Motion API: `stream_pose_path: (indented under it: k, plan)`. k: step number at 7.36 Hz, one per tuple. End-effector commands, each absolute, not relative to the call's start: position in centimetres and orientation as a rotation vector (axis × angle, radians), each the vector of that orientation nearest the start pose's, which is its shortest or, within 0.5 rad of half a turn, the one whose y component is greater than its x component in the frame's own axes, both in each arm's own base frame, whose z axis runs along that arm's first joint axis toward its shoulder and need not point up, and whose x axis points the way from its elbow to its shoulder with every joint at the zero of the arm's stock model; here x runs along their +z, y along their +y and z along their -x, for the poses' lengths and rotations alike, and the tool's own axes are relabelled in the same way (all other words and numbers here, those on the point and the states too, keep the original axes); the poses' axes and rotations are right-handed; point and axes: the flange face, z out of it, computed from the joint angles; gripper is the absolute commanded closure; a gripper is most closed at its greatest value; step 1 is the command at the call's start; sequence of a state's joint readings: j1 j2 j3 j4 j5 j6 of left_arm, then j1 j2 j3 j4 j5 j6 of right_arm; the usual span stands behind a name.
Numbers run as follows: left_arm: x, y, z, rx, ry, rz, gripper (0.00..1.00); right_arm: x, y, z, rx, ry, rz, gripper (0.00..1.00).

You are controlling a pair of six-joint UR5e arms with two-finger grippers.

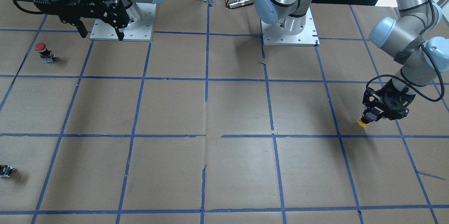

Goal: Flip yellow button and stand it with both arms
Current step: 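Lift the yellow button with the left gripper while the right gripper approaches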

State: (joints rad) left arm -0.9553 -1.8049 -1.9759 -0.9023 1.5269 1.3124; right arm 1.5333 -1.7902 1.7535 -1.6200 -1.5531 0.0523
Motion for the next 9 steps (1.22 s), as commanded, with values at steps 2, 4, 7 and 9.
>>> stream_pose_path:
  k: [2, 4, 7, 9]
  plan:
    - [28.1, -52.1, -12.4, -0.121, 3.352, -0.844, 0.98, 50.8, -40.3, -12.4, -0.131, 3.087, -0.17, 0.0]
    - [28.2, -52.1, -6.7, -0.192, 3.766, -0.62, 0.98, 51.2, -40.7, -13.1, -0.096, 2.971, -0.423, 0.0]
    - [30.1, -52.1, 4.7, -0.208, 4.283, -0.153, 0.99, 51.4, -41.7, -15.7, 0.048, 2.614, -0.773, 0.0]
    - [34.5, -51.5, 12.7, -0.106, 4.44, 0.055, 0.99, 51.7, -41.7, -17.1, 0.159, 2.418, -0.89, 0.0]
